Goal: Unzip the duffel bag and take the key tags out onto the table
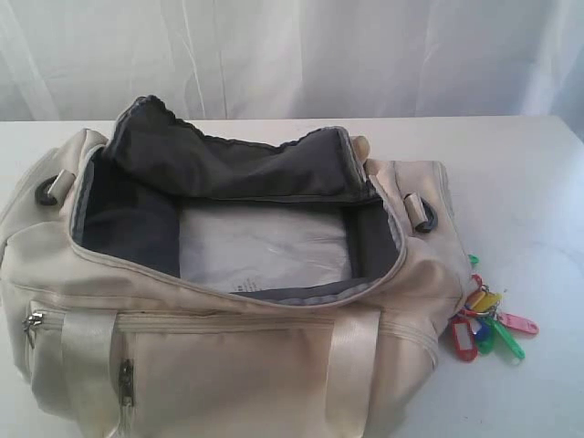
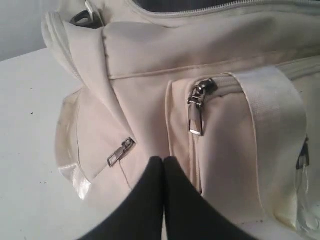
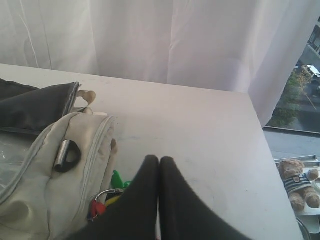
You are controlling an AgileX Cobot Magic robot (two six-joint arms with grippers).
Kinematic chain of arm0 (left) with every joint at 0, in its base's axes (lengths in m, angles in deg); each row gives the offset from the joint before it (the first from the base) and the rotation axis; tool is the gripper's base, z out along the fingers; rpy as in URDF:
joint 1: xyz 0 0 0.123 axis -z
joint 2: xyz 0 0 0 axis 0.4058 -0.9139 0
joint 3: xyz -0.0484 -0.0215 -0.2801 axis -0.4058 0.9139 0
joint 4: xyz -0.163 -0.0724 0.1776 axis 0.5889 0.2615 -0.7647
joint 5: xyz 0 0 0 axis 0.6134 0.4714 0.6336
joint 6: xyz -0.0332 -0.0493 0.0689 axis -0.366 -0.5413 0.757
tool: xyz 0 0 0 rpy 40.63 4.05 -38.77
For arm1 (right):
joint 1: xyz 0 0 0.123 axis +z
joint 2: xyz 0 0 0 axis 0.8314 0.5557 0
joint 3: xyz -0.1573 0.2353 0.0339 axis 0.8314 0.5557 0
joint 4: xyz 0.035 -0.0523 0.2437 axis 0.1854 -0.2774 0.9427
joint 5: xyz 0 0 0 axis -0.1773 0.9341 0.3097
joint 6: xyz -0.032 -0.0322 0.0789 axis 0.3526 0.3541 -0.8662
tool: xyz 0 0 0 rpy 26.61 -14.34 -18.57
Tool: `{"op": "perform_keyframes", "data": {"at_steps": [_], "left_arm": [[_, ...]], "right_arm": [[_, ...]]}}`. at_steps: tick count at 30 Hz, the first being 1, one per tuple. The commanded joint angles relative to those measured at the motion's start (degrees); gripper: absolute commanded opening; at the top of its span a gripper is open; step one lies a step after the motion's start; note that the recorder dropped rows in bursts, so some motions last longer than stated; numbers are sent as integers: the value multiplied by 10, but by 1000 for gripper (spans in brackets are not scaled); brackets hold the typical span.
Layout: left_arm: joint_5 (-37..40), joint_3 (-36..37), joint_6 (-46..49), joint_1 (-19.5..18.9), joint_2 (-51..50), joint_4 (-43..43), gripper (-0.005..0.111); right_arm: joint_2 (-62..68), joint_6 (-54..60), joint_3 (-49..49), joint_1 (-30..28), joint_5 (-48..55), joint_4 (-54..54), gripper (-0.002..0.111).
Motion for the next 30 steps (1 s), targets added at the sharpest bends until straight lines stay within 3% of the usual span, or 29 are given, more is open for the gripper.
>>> {"op": "perform_keyframes", "data": {"at_steps": [1, 5, 7, 9, 10, 12, 13, 17, 19, 30], "left_arm": [[0, 3, -2, 2, 3, 8, 0], [0, 3, -6, 2, 3, -14, 0], [7, 3, -77, 2, 3, -4, 0], [-2, 3, -282, 2, 3, -128, 0], [-15, 3, -444, 2, 3, -266, 0], [-21, 3, -594, 2, 3, -369, 0], [-24, 3, -601, 2, 3, -385, 0], [-21, 3, -317, 2, 3, -286, 0], [-20, 3, -271, 2, 3, -277, 0], [-17, 3, -355, 2, 3, -281, 0]], "right_arm": [[-2, -2, 2, 1, -2, 1, 0], [-2, -2, 2, 1, -2, 1, 0], [-2, -2, 2, 1, -2, 1, 0], [-2, -2, 2, 1, -2, 1, 0], [-2, -2, 2, 1, -2, 1, 0], [-2, -2, 2, 1, -2, 1, 0], [-2, -2, 2, 1, -2, 1, 0], [-2, -2, 2, 1, -2, 1, 0], [-2, -2, 2, 1, -2, 1, 0], [-2, -2, 2, 1, -2, 1, 0]]}}
